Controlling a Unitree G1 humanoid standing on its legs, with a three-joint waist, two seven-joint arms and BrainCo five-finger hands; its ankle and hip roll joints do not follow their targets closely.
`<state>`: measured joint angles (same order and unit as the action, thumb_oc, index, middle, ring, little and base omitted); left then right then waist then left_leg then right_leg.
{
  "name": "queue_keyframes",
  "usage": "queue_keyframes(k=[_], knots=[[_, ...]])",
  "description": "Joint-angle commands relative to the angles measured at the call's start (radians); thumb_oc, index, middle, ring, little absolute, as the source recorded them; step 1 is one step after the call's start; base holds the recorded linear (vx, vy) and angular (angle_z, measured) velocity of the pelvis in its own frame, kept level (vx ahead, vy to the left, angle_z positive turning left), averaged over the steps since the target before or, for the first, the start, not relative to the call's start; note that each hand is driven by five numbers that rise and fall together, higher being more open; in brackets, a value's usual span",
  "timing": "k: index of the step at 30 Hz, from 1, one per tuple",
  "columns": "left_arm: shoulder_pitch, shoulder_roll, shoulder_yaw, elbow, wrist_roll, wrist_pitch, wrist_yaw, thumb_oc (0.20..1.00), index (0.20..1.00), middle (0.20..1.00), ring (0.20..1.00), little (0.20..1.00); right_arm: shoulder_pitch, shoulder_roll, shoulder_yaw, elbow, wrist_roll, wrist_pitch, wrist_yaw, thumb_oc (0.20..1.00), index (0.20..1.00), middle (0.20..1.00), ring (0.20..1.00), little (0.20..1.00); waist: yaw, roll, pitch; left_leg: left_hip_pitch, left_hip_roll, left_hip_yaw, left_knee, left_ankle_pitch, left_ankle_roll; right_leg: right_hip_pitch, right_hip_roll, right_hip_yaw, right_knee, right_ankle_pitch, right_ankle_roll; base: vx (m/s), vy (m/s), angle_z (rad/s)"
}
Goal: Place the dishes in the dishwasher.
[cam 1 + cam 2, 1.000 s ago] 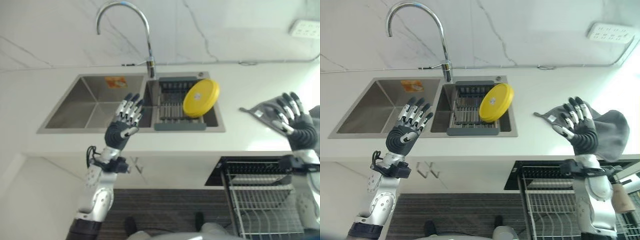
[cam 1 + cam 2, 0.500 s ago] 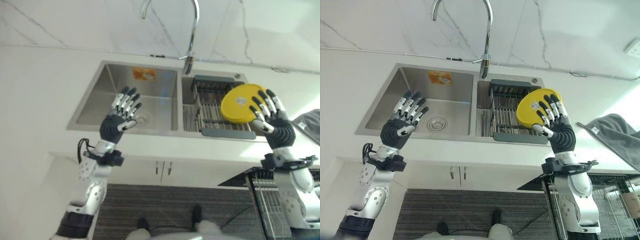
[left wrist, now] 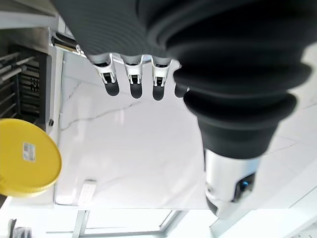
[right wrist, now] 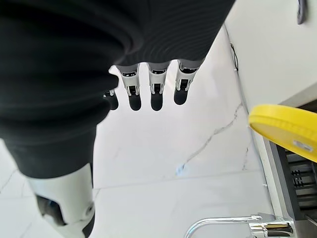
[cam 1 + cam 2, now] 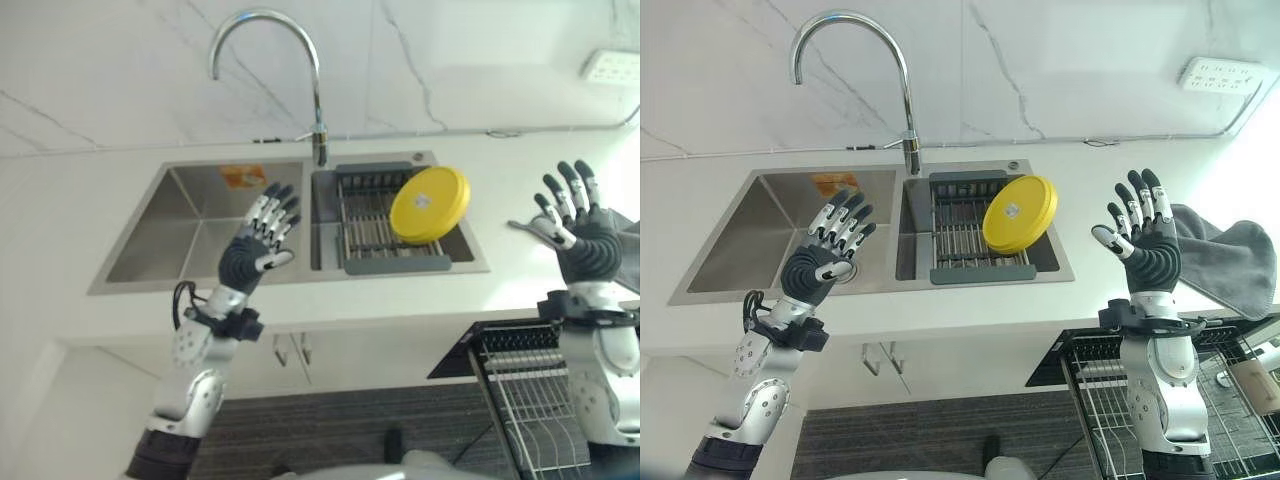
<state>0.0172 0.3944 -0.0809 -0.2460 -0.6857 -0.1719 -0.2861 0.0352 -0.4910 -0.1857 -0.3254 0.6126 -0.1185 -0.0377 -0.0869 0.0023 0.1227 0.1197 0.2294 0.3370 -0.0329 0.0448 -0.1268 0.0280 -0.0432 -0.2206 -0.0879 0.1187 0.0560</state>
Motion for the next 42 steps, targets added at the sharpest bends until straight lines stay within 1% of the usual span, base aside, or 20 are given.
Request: queue_keyframes(k=[1, 4, 10, 12, 14, 15, 16, 17, 18, 20, 22, 24, 26, 27, 28, 30, 34, 35, 36, 42], knots=[[-0.008, 0.032, -0.012, -0.050, 0.029, -0.060, -0.015, 1.000, 1.000, 1.000, 1.000, 1.000, -0.105, -0.022, -0.030, -0.027, 0.047, -0.036, -0.051, 1.000, 1.000, 1.000, 1.000, 1.000, 0.016, -0.034, 0.020, -0.077, -0.009, -0.053, 0.040, -0.019, 0.010, 0.087, -0.074, 0.016, 0.002, -0.103, 0.058, 0.02, 0.141, -0.26], [-0.022, 0.034, -0.018, -0.032, 0.041, -0.055, 0.001, 1.000, 1.000, 1.000, 1.000, 1.000, -0.117, -0.007, -0.020, -0.004, 0.067, -0.001, -0.044, 1.000, 1.000, 1.000, 1.000, 1.000, 0.018, -0.018, 0.007, -0.031, -0.024, -0.061, -0.050, 0.003, 0.014, 0.088, -0.086, -0.006, 0.001, -0.104, 0.073, 0.05, 0.133, -0.21], [-0.042, 0.051, -0.011, -0.005, 0.052, -0.049, -0.012, 1.000, 1.000, 1.000, 1.000, 1.000, -0.176, -0.002, -0.016, 0.105, 0.138, 0.086, -0.048, 1.000, 1.000, 1.000, 1.000, 1.000, 0.041, -0.019, -0.011, 0.003, -0.038, -0.068, -0.054, -0.034, 0.025, 0.093, -0.131, -0.044, 0.011, -0.098, 0.101, 0.06, 0.077, -0.05], [-0.057, 0.059, -0.027, -0.007, 0.074, -0.059, -0.015, 1.000, 1.000, 1.000, 1.000, 1.000, -0.220, -0.015, -0.012, 0.162, 0.146, 0.081, -0.070, 1.000, 1.000, 1.000, 1.000, 1.000, 0.057, -0.021, -0.017, 0.013, -0.050, -0.068, -0.054, -0.045, 0.034, 0.104, -0.133, -0.054, 0.014, -0.101, 0.102, 0.09, 0.163, 0.02], [-0.061, 0.067, -0.020, -0.011, 0.055, -0.049, -0.011, 1.000, 1.000, 1.000, 1.000, 1.000, -0.238, -0.021, -0.008, 0.185, 0.167, 0.075, -0.091, 1.000, 1.000, 1.000, 1.000, 1.000, 0.069, -0.021, -0.018, 0.018, -0.064, -0.078, -0.048, -0.058, 0.053, 0.098, -0.133, -0.053, 0.085, -0.137, 0.102, 0.07, 0.163, -0.01], [-0.062, 0.072, -0.017, -0.012, 0.051, -0.043, -0.019, 1.000, 1.000, 1.000, 1.000, 1.000, -0.240, -0.012, -0.011, 0.191, 0.160, 0.068, -0.094, 1.000, 1.000, 1.000, 1.000, 1.000, 0.070, -0.021, -0.014, 0.017, -0.076, -0.083, -0.043, -0.065, 0.069, 0.070, -0.127, -0.051, 0.204, -0.142, 0.110, 0.03, 0.057, -0.04], [-0.069, 0.069, -0.020, -0.002, 0.074, -0.052, -0.031, 1.000, 1.000, 1.000, 1.000, 1.000, -0.239, 0.008, 0.000, 0.184, 0.156, 0.052, -0.083, 1.000, 1.000, 1.000, 1.000, 1.000, 0.052, -0.022, 0.002, 0.022, -0.093, -0.128, -0.050, -0.070, 0.085, -0.065, -0.124, 0.032, 0.368, -0.090, 0.125, 0.02, -0.035, -0.22], [-0.078, 0.069, -0.024, 0.002, 0.082, -0.052, -0.029, 1.000, 1.000, 1.000, 1.000, 1.000, -0.240, 0.017, 0.005, 0.186, 0.148, 0.047, -0.081, 1.000, 1.000, 1.000, 1.000, 1.000, 0.049, -0.025, 0.004, 0.023, -0.096, -0.139, -0.053, -0.071, 0.082, -0.078, -0.129, 0.044, 0.338, -0.072, 0.123, 0.08, -0.454, -0.16], [-0.118, 0.068, -0.037, 0.018, 0.084, -0.056, 0.020, 1.000, 1.000, 1.000, 1.000, 1.000, -0.254, 0.039, 0.026, 0.215, 0.127, 0.021, -0.022, 1.000, 1.000, 1.000, 1.000, 1.000, 0.053, -0.042, 0.017, 0.031, -0.074, -0.146, -0.049, -0.075, 0.059, -0.086, -0.184, 0.006, 0.162, 0.015, 0.128, 0.09, -0.459, -0.12], [-0.127, 0.075, -0.031, 0.030, 0.088, -0.064, 0.016, 1.000, 1.000, 1.000, 1.000, 1.000, -0.272, 0.026, 0.031, 0.233, 0.122, 0.012, -0.023, 1.000, 1.000, 1.000, 1.000, 1.000, 0.055, -0.042, 0.017, 0.032, -0.044, -0.124, -0.054, -0.069, 0.045, -0.060, -0.172, -0.003, 0.088, -0.017, 0.133, 0.08, -0.451, -0.10], [-0.107, 0.076, -0.016, 0.036, 0.059, -0.068, 0.027, 1.000, 1.000, 1.000, 1.000, 1.000, -0.272, -0.010, 0.012, 0.208, 0.171, 0.048, -0.031, 1.000, 1.000, 1.000, 1.000, 1.000, 0.040, -0.041, 0.002, 0.043, 0.004, -0.075, -0.052, -0.045, 0.011, -0.001, -0.124, -0.001, 0.010, -0.029, 0.106, 0.10, -0.462, 0.09], [-0.085, 0.058, -0.005, 0.027, 0.052, -0.065, -0.005, 1.000, 1.000, 1.000, 1.000, 1.000, -0.273, -0.014, -0.002, 0.199, 0.160, 0.069, -0.043, 1.000, 1.000, 1.000, 1.000, 1.000, 0.047, -0.053, -0.002, 0.009, 0.024, -0.044, 0.039, -0.051, -0.001, 0.023, -0.108, -0.005, 0.001, -0.043, 0.077, 0.05, -0.307, 0.40], [-0.052, 0.049, -0.008, 0.017, 0.058, -0.087, -0.019, 1.000, 1.000, 1.000, 1.000, 1.000, -0.269, -0.038, -0.002, 0.189, 0.161, 0.082, -0.057, 1.000, 1.000, 1.000, 1.000, 1.000, 0.059, -0.054, 0.004, -0.072, 0.009, -0.087, 0.190, -0.054, -0.003, 0.041, -0.090, 0.000, 0.001, -0.056, 0.050, 0.05, -0.114, 0.13], [-0.054, 0.048, -0.009, 0.019, 0.038, -0.090, -0.027, 1.000, 1.000, 1.000, 1.000, 1.000, -0.268, -0.042, 0.004, 0.184, 0.157, 0.080, -0.072, 1.000, 1.000, 1.000, 1.000, 1.000, 0.059, -0.045, 0.010, -0.079, 0.005, -0.076, 0.100, -0.035, -0.007, 0.051, -0.092, -0.013, 0.001, -0.066, 0.060, 0.06, 0.065, -0.10], [-0.064, 0.047, -0.019, 0.025, 0.037, -0.094, -0.033, 1.000, 1.000, 1.000, 1.000, 1.000, -0.266, -0.041, 0.016, 0.186, 0.142, 0.056, -0.082, 1.000, 1.000, 1.000, 1.000, 1.000, 0.058, -0.039, 0.015, -0.071, 0.026, -0.061, 0.048, -0.001, -0.014, 0.060, -0.100, -0.031, 0.001, -0.071, 0.065, 0.06, 0.160, 0.17], [-0.072, 0.048, -0.041, 0.036, 0.062, -0.109, -0.005, 1.000, 1.000, 1.000, 1.000, 1.000, -0.272, -0.041, 0.019, 0.186, 0.144, 0.060, -0.063, 1.000, 1.000, 1.000, 1.000, 1.000, 0.058, -0.022, 0.002, -0.031, 0.018, -0.082, -0.047, 0.020, -0.013, 0.069, -0.104, -0.042, 0.001, -0.086, 0.071, 0.10, 0.204, 0.18], [-0.068, 0.056, -0.032, 0.044, 0.046, -0.101, 0.007, 1.000, 1.000, 1.000, 1.000, 1.000, -0.262, -0.042, -0.003, 0.167, 0.110, 0.104, -0.066, 1.000, 1.000, 1.000, 1.000, 1.000, 0.053, -0.013, -0.020, -0.011, 0.013, -0.061, -0.054, -0.007, -0.013, 0.077, -0.140, -0.081, 0.001, -0.080, 0.099, 0.10, 0.211, 0.01], [-0.058, 0.061, -0.025, 0.039, 0.044, -0.110, -0.001, 1.000, 1.000, 1.000, 1.000, 1.000, -0.261, -0.041, -0.004, 0.180, 0.104, 0.106, -0.069, 1.000, 1.000, 1.000, 1.000, 1.000, 0.059, -0.017, -0.018, -0.002, 0.006, -0.058, -0.054, -0.016, -0.006, 0.080, -0.149, -0.083, 0.001, -0.077, 0.106, 0.10, 0.122, 0.22], [-0.067, 0.066, -0.030, 0.033, 0.037, -0.109, 0.011, 1.000, 1.000, 1.000, 1.000, 1.000, -0.271, -0.043, 0.001, 0.227, 0.089, 0.135, -0.110, 1.000, 1.000, 1.000, 1.000, 1.000, 0.068, -0.027, -0.016, 0.007, 0.006, -0.053, -0.054, -0.027, 0.000, 0.083, -0.158, -0.090, 0.001, -0.074, 0.114, 0.08, 0.075, 0.07], [-0.080, 0.076, -0.037, 0.025, 0.038, -0.110, 0.025, 1.000, 1.000, 1.000, 1.000, 1.000, -0.310, -0.052, 0.022, 0.307, 0.090, 0.164, -0.124, 1.000, 1.000, 1.000, 1.000, 1.000, 0.085, -0.032, -0.020, 0.017, 0.006, -0.053, -0.054, -0.035, 0.004, 0.087, -0.165, -0.093, 0.001, -0.071, 0.120, 0.05, -0.010, -0.02]])
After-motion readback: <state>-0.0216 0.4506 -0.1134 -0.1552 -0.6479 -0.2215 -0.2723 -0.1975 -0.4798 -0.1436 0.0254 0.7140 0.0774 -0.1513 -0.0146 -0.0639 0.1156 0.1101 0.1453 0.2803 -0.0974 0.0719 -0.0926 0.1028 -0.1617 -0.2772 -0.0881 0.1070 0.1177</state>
